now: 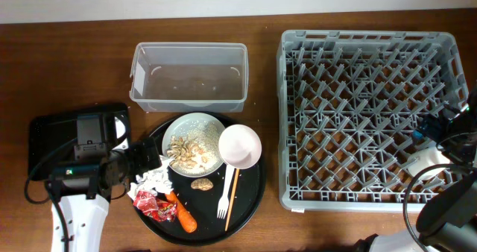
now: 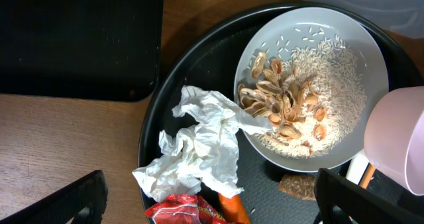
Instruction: Sort waste into correct bins and load items into the dishwasher rack
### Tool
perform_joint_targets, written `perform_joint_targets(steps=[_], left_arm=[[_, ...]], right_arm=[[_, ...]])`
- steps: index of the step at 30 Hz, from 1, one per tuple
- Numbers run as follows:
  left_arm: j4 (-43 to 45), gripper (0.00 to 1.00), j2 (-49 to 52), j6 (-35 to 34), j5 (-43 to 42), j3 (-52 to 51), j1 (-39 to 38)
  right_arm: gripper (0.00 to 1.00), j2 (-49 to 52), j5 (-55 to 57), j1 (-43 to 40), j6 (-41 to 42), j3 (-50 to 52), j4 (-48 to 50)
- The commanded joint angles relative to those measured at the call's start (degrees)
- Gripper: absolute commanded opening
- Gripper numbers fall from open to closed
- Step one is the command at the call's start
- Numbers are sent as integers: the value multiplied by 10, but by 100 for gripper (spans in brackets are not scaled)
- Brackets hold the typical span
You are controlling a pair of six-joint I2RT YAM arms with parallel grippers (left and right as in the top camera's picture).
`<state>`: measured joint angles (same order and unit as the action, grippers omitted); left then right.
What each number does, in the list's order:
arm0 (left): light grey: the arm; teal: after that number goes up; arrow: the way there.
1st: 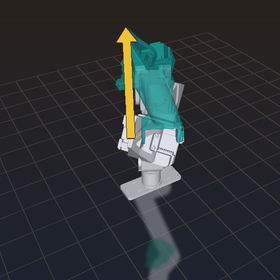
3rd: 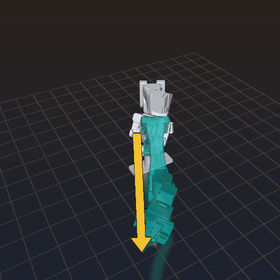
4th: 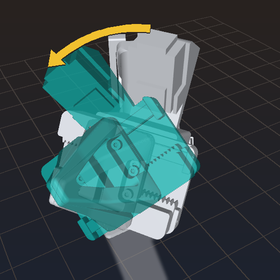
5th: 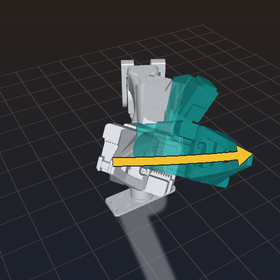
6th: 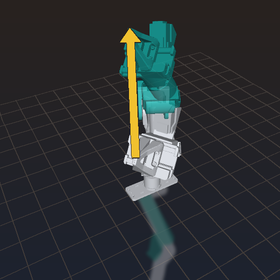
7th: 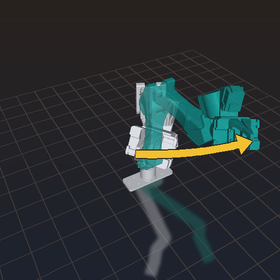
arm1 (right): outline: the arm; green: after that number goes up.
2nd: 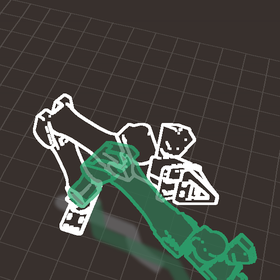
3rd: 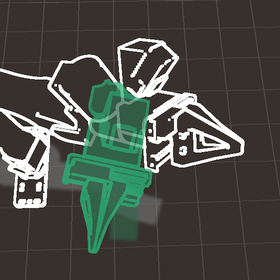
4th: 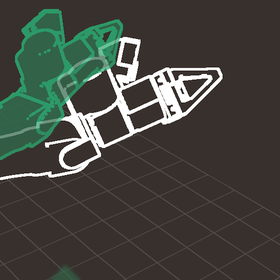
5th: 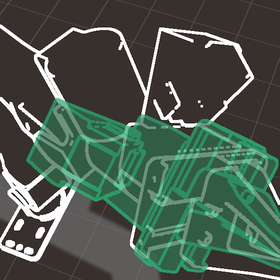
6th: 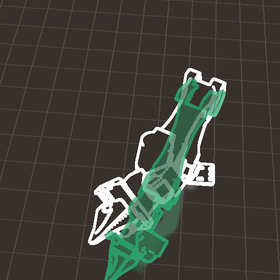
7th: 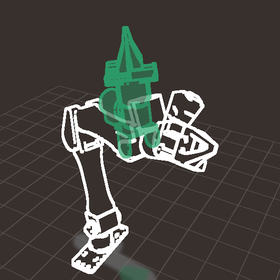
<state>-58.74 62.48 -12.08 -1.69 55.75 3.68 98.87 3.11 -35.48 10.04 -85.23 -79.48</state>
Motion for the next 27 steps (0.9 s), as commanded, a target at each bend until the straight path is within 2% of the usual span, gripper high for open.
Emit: perform_joint_targets(steps=[1,3,5,8,9,14,17,20,27], left_arm=[[0,99,-1,-7,2,12,2],[0,99,-1,-7,2,12,2],[0,99,-1,-7,2,12,2],[0,99,-1,-7,2,12,2],[0,99,-1,-7,2,12,2],[0,99,-1,-7,2,12,2],[0,99,-1,-7,2,12,2],[0,99,-1,-7,2,12,2],[0,99,-1,-7,2,12,2]], right_arm=[[100,-34,-127,19,-85,-60,-8],[100,-63,-217,64,-156,-75,-8],[99,-87,-255,132,-191,-76,-9],[98,-95,-257,248,-193,-76,-8],[98,-94,-257,316,-193,-76,0],[99,-76,-231,538,-204,-76,87],[100,-32,-183,618,-209,-76,110],[97,30,-166,654,-218,-76,125],[88,152,-163,655,-219,-76,173]])
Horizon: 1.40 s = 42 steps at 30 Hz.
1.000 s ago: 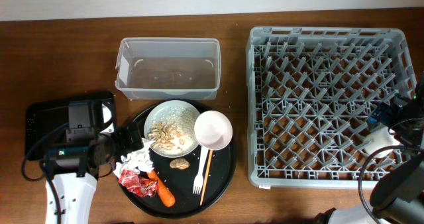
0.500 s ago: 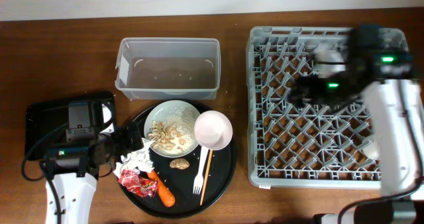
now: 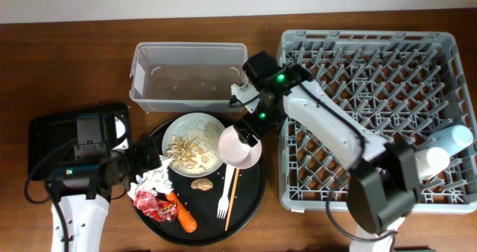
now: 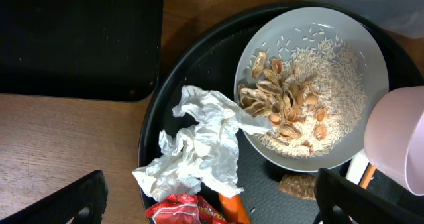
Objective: Sort waste into correct bins and load items into the dishwasher rack
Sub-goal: 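Move the right gripper back to the pink bowl and grasp it, then carry the pink bowl with the right gripper to the rack's back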
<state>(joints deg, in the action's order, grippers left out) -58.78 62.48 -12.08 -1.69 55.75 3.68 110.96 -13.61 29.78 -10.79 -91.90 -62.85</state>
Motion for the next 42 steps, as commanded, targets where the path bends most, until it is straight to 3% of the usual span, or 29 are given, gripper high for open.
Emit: perform_joint_targets(steps=[1,4,6,14,19,24,31,34,37,42], left_arm=[[0,99,-1,-7,2,12,2],[0,99,-1,-7,2,12,2],[0,99,-1,-7,2,12,2],[0,99,-1,-7,2,12,2],[0,99,-1,-7,2,12,2],[0,99,-1,-7,2,12,2],[0,99,-1,-7,2,12,2],[0,99,-1,-7,2,12,2],[0,99,-1,-7,2,12,2],[0,99,-1,-7,2,12,2]], right_arm=[[86,46,6,3,-10,-9,11],[85,82,8,3,-10,-9,22],[79,103,8,3,-10,-9,29],[25,111,8,2,-10,-9,26],[11,104,8,2,-7,-9,18],[4,57,54,2,8,-17,13],[4,-58,121,2,8,-39,-3],[4,-117,256,2,44,-39,-6],[4,-181,511,-13,108,-39,11],[4,-221,746,-125,164,-39,98]])
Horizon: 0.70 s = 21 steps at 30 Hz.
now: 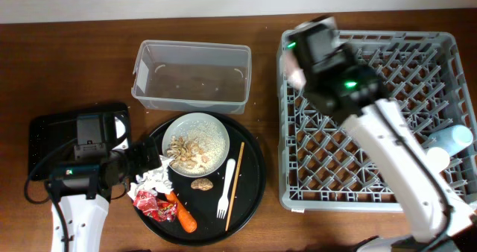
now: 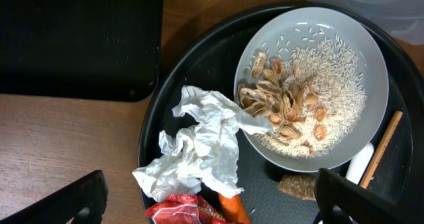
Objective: Sort waste into correct bins and load items into the dishwasher rack
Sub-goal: 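Carry the pink bowl with the right gripper to the rack's back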
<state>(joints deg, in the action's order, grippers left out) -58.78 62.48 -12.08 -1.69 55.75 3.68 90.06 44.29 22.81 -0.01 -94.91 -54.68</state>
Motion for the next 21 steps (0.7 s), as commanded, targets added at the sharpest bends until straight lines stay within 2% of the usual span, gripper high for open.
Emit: perform_joint_targets(steps=[1,3,6,13,21], left_arm=[[0,99,-1,-7,2,12,2],[0,99,-1,-7,2,12,2],[0,99,-1,-7,2,12,2],[-2,99,-1,-7,2,12,2],[-3,99,-1,-7,2,12,2]], right_arm=[[4,-9,198,-89,94,-9,19],[4,-2,228,-152,126,-9,28],[4,15,219,-238,128,-9,70],[4,71,220,-356,128,-9,139],[4,216,219,-376,128,-9,175]])
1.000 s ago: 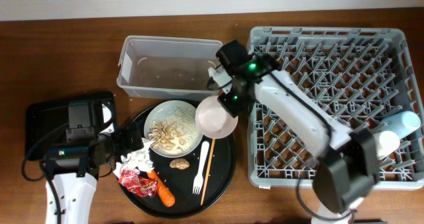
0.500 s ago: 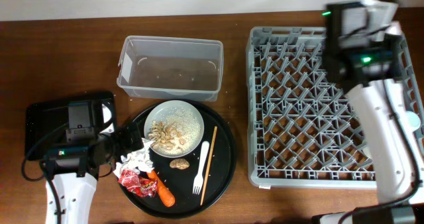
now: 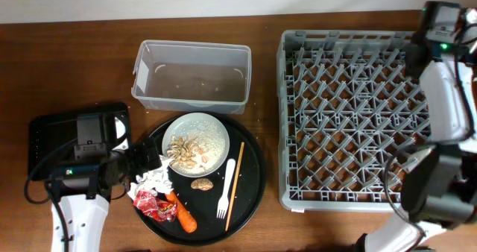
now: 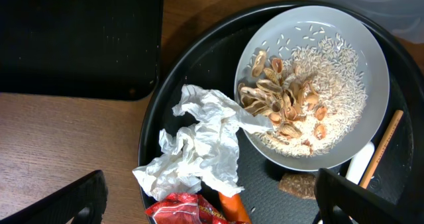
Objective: Sort waste into correct bins and load items into the dishwasher rack
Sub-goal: 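Carry the pink bowl with the right gripper to the rack's back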
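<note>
A round black tray (image 3: 252,179) holds a pale bowl (image 3: 197,144) of rice and nut shells, a crumpled white tissue (image 3: 154,179), a red wrapper (image 3: 146,202), a carrot (image 3: 182,215), a brown food piece (image 3: 201,183), a white fork (image 3: 225,189) and a wooden chopstick (image 3: 234,185). My left gripper (image 4: 212,201) hangs open over the tissue (image 4: 199,144) and wrapper (image 4: 182,211) at the tray's left edge. The right arm's wrist (image 3: 441,17) is over the far right corner of the grey dishwasher rack (image 3: 358,118); its fingers do not show.
A clear plastic bin (image 3: 191,77) stands behind the tray. A black bin (image 3: 45,140) sits left of the tray, beside my left arm. No dishes show in the rack. The right arm runs along the rack's right side.
The right arm has gone from the rack's far left corner to its far right corner. The pink cup at its end no longer shows. The left gripper and tray items are unchanged.
A pink cup stood on the tray beside the bowl, with the right arm at the table's right edge. Then the right gripper was at the cup. Later the cup was off the tray, held over the rack's far left corner. Now it is out of sight.
</note>
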### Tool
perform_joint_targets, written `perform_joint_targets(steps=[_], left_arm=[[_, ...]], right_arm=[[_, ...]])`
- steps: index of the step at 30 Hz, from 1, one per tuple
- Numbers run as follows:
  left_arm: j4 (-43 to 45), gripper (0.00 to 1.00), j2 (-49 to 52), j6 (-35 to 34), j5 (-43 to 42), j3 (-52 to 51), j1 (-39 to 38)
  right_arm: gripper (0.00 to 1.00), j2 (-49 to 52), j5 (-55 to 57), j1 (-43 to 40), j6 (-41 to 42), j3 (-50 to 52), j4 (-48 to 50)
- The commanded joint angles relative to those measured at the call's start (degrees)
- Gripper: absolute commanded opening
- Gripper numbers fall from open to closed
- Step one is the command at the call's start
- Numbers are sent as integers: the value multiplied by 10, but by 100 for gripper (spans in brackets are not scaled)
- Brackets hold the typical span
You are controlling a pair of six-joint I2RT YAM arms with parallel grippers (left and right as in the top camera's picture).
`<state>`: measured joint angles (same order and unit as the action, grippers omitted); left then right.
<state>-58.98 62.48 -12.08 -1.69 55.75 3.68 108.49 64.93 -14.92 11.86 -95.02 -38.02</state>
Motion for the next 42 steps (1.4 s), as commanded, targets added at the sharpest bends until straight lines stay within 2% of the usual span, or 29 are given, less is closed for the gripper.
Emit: perform_joint_targets(steps=[1,8,21,23,25,26,28,29,30,32,35,37,39,42], left_arm=[[-1,99,-1,-7,2,12,2],[0,99,-1,-7,2,12,2],[4,99,-1,-7,2,12,2],[4,99,-1,-7,2,12,2],[6,99,-1,-7,2,12,2],[8,99,-1,-7,2,12,2],[9,99,-1,-7,2,12,2],[9,99,-1,-7,2,12,2],[9,99,-1,-7,2,12,2],[9,99,-1,-7,2,12,2],[9,99,-1,-7,2,12,2],[9,99,-1,-7,2,12,2],[9,99,-1,-7,2,12,2],[9,99,-1,-7,2,12,2]], right_arm=[[4,45,13,1,9,-8,9],[4,118,-35,3,9,-8,10],[5,121,-78,44,9,-8,-41],[13,121,-91,55,9,-8,-60],[17,121,-113,59,9,-8,-77],[23,121,-136,60,9,-8,-91],[52,121,-175,60,9,-8,-114],[79,121,-180,60,9,-8,-122],[98,120,-180,60,9,-8,-131],[98,117,-180,60,12,-8,-146],[98,91,-185,60,59,-8,-167],[98,63,-228,60,58,-8,-171],[98,29,-284,60,58,-8,-176],[98,-40,-454,60,15,-8,-178]])
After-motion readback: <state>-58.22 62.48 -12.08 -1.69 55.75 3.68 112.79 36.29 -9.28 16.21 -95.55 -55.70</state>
